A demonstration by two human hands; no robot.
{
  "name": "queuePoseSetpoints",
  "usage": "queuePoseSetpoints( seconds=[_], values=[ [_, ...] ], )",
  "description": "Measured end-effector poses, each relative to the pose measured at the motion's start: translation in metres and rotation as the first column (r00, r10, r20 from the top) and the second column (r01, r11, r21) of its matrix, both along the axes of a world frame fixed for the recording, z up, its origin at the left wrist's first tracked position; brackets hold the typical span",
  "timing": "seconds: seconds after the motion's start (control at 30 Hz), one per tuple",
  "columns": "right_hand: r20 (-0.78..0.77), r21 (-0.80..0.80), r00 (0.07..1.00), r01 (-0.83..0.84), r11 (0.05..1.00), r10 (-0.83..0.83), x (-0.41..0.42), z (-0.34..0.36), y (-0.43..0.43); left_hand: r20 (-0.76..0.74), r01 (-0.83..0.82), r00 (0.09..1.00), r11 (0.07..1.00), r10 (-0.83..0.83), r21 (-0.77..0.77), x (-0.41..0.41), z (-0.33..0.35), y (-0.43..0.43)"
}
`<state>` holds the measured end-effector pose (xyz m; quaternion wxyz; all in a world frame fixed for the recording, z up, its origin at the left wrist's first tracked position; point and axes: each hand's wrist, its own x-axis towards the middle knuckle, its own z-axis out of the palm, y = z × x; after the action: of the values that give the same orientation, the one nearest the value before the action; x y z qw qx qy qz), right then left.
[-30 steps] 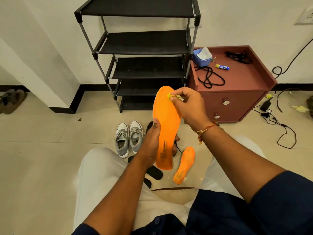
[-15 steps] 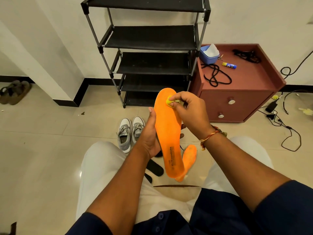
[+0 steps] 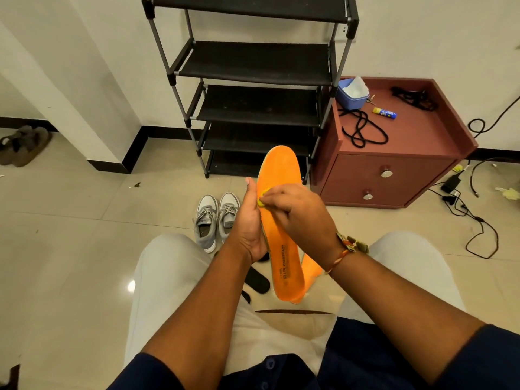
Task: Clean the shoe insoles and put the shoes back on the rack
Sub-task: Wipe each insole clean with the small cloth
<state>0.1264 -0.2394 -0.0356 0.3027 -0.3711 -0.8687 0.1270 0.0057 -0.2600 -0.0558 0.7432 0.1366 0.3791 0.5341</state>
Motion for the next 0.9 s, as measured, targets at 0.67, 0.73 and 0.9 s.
queuePoseSetpoints(
  seconds=[0.67, 0.73, 0.9],
  values=[
    [0.109, -0.030, 0.993, -0.047, 0.998, 0.050, 0.002, 0.019, 0.004, -0.016, -0.004, 1.000, 1.000, 0.004, 0.005, 0.001, 0.000, 0.000],
    [0.141, 0.019, 0.990, -0.021, 1.000, 0.018, 0.005, 0.025, 0.013, -0.011, 0.004, 1.000, 1.000, -0.003, 0.019, 0.002, 0.000, 0.000],
    [0.064, 0.088, 0.989, 0.129, 0.988, -0.135, 0.001, 0.043, 0.050, -0.107, 0.047, 0.993, 0.997, -0.040, 0.059, 0.001, 0.000, 0.001]
  ],
)
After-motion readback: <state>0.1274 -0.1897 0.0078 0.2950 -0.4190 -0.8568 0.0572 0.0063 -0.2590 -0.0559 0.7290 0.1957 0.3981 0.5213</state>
